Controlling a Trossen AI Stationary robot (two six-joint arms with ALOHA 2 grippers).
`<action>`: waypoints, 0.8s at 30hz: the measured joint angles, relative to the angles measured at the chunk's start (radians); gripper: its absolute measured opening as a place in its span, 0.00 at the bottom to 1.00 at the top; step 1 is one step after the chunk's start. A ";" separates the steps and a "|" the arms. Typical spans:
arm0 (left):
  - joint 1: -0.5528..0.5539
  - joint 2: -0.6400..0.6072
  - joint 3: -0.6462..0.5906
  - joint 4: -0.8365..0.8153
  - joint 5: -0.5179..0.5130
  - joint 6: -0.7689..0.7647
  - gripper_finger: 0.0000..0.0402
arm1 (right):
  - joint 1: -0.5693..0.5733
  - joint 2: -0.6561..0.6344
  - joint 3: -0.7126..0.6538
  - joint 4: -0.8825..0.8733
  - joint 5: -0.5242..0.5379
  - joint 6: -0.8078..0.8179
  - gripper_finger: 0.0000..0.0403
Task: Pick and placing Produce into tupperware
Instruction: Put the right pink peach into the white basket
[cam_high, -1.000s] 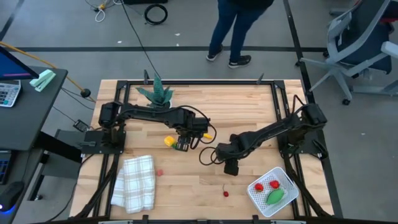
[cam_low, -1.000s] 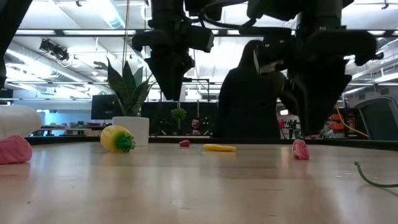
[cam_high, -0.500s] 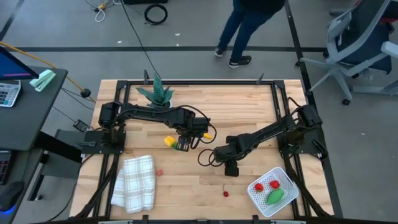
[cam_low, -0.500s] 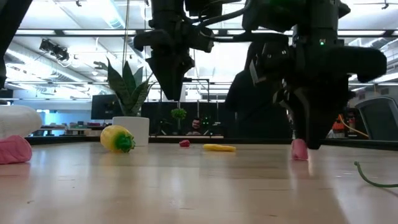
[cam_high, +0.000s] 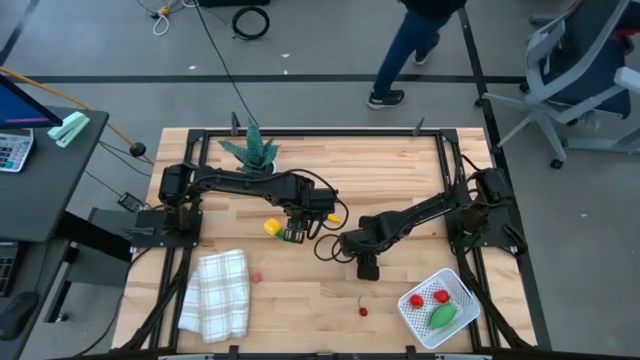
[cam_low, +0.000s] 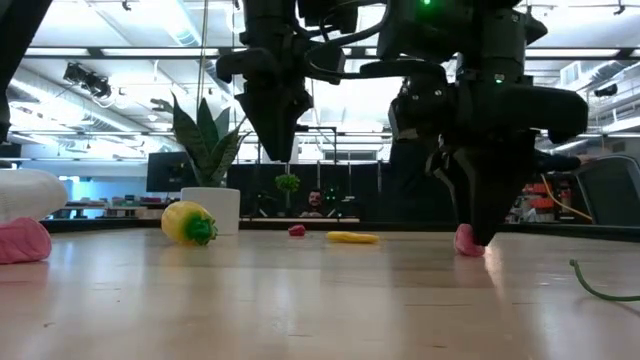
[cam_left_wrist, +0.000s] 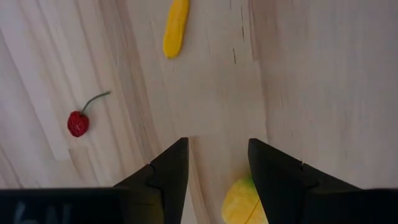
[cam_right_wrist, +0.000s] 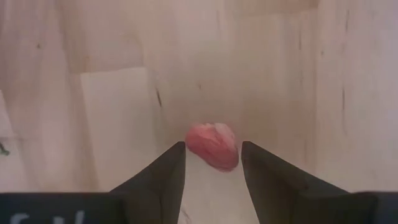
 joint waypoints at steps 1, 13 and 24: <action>0.000 0.000 0.000 0.000 0.000 0.000 0.43 | -0.003 0.000 0.000 0.002 -0.006 0.001 0.41; 0.001 0.000 0.000 0.007 0.000 0.000 0.43 | -0.009 0.001 0.000 0.046 -0.026 -0.010 0.41; 0.001 0.000 0.001 0.011 0.000 0.000 0.43 | -0.028 0.001 0.000 0.072 -0.021 -0.011 0.41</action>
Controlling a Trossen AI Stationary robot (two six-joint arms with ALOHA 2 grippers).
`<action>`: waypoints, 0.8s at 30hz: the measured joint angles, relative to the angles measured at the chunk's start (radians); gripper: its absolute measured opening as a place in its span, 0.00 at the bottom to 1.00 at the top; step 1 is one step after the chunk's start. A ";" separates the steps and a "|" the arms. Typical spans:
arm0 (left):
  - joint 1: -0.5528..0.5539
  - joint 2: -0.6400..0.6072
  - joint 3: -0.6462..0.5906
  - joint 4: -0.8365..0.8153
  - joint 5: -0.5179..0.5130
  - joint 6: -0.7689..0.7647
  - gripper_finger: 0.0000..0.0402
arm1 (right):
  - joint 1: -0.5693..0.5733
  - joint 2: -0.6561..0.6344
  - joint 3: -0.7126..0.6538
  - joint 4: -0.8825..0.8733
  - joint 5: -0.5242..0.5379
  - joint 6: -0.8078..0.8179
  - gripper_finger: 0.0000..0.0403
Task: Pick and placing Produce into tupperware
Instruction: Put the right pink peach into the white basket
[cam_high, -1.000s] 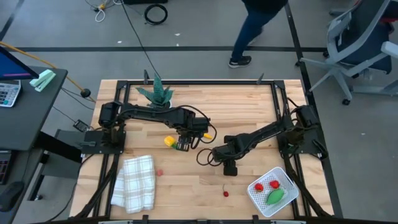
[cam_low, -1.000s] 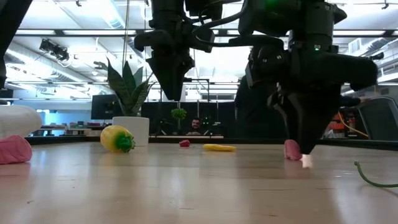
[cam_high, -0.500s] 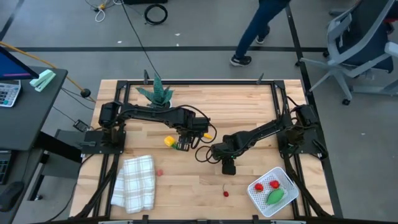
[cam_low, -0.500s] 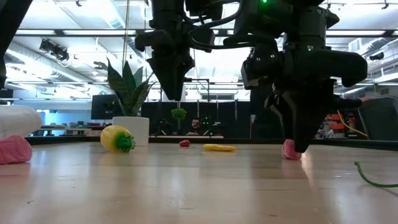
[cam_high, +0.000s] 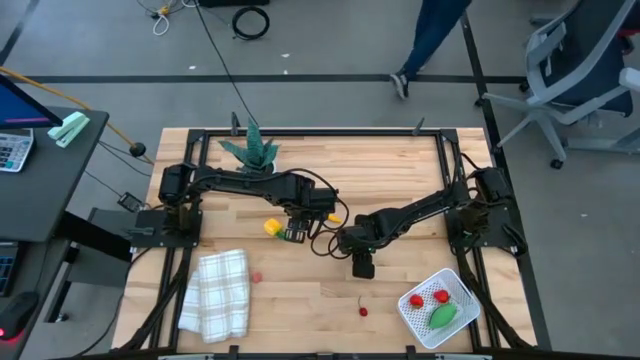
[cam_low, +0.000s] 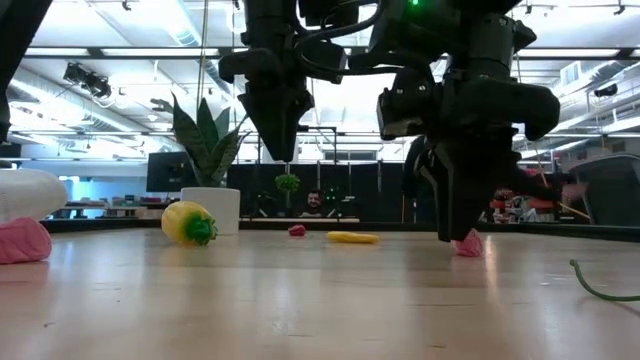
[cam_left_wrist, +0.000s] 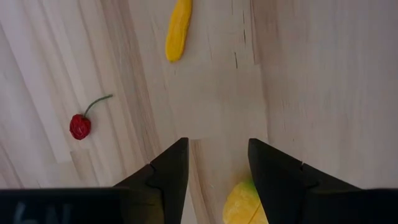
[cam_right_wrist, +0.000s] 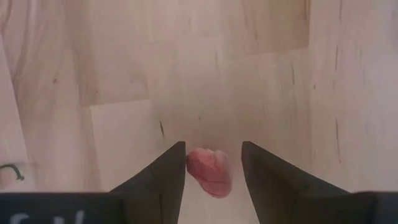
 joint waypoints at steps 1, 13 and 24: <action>0.000 0.000 0.000 0.000 0.000 0.000 0.43 | 0.000 0.000 0.000 -0.001 0.000 0.001 0.41; 0.000 0.000 0.000 0.001 0.000 0.000 0.43 | 0.001 0.000 0.000 -0.007 -0.006 -0.002 0.41; 0.000 0.000 0.000 0.007 0.000 0.000 0.43 | 0.001 0.000 0.000 -0.034 0.006 -0.025 0.41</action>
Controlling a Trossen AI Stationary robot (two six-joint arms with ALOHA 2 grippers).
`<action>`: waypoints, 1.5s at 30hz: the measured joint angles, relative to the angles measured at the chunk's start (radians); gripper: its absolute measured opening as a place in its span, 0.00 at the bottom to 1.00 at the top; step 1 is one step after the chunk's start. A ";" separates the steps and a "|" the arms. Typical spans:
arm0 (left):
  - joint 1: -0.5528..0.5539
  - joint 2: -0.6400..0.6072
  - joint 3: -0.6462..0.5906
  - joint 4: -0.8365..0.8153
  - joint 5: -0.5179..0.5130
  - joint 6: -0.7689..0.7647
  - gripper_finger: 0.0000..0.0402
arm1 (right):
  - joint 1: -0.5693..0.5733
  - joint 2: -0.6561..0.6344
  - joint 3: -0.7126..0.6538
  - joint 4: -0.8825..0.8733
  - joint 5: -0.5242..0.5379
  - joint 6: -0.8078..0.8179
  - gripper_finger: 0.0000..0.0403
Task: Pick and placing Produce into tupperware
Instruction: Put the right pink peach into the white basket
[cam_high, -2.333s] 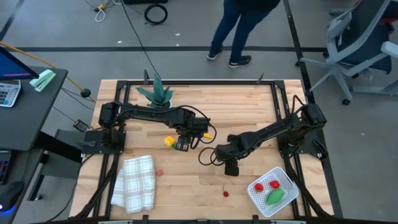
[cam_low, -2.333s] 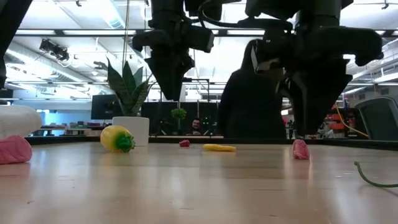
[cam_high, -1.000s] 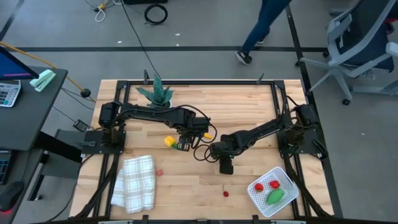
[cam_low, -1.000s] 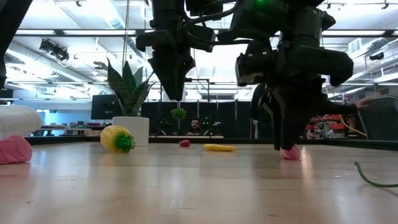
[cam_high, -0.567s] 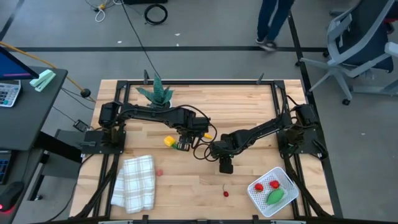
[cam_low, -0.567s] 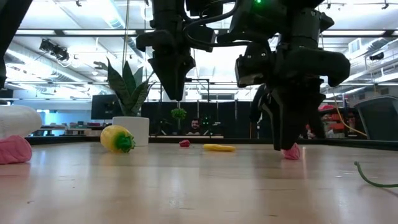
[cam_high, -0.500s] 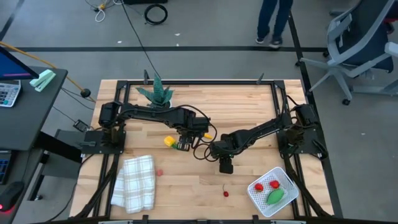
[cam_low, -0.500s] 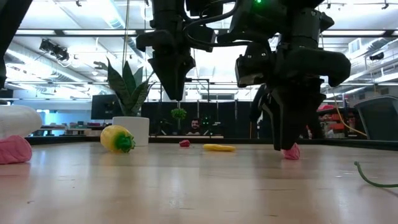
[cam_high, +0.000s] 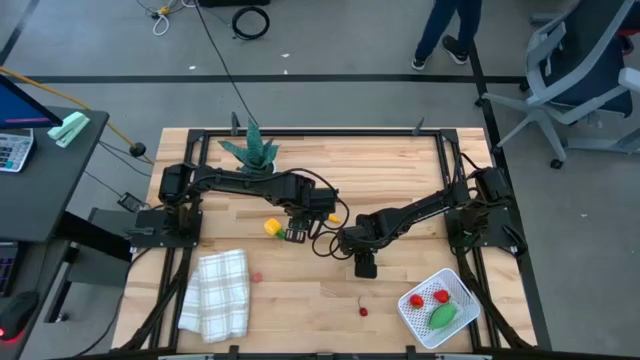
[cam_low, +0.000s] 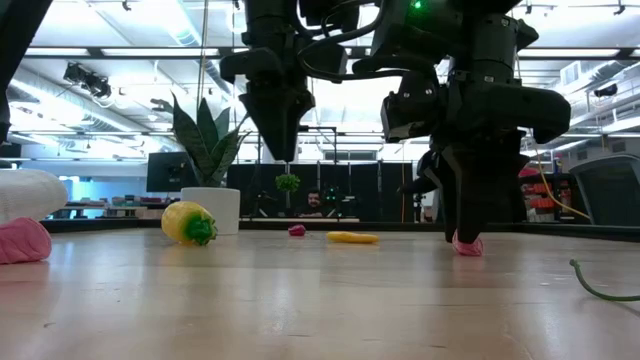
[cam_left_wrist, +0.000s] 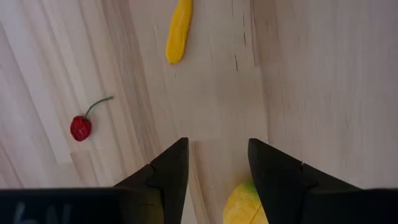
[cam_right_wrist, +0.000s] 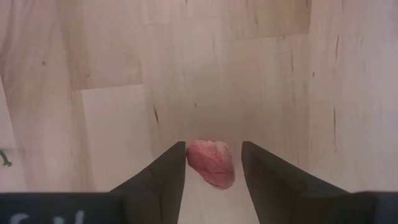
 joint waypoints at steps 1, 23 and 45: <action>0.000 0.000 0.000 0.002 0.000 0.000 0.43 | 0.000 0.000 0.000 -0.001 0.001 0.000 0.41; 0.000 0.000 0.000 0.002 0.000 -0.026 0.43 | -0.014 0.000 0.001 -0.055 0.028 0.026 0.06; -0.001 0.001 0.001 0.007 0.001 -0.100 0.43 | 0.137 -0.407 0.134 -0.241 -0.016 0.410 0.06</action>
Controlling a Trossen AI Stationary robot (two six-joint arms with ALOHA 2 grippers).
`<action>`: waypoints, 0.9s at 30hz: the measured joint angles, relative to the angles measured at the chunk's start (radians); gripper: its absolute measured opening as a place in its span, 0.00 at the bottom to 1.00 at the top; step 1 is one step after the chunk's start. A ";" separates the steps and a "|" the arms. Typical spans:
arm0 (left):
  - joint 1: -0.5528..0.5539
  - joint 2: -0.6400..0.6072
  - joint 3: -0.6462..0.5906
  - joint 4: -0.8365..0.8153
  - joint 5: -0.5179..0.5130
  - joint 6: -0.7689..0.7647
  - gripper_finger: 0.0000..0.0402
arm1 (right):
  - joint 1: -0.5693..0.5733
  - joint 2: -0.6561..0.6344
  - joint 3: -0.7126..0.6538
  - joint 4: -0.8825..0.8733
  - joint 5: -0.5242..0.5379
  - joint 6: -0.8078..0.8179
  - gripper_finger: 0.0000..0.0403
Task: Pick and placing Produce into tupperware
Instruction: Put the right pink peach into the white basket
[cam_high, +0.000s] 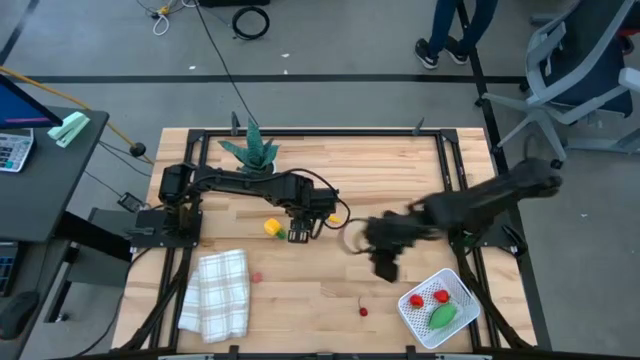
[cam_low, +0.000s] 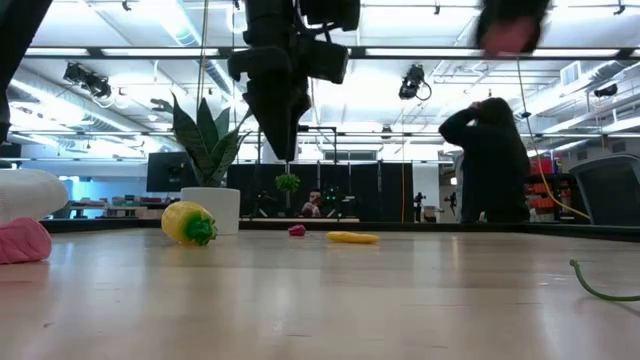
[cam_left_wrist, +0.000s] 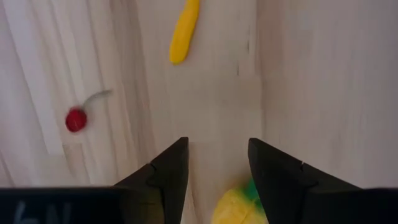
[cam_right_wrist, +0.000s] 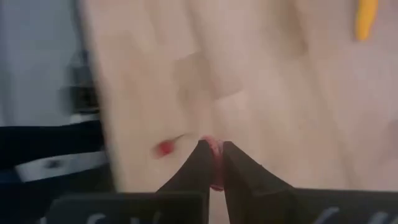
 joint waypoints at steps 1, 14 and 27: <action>0.000 0.001 0.000 0.002 0.000 -0.040 0.43 | 0.036 -0.042 0.001 -0.016 0.000 0.043 0.06; -0.083 0.001 0.000 0.015 0.000 -0.334 0.43 | 0.638 -0.038 -0.002 -0.261 0.175 0.778 0.06; -0.217 0.001 0.000 -0.016 0.027 -0.395 0.43 | 0.667 0.244 -0.002 -0.193 0.026 0.923 0.09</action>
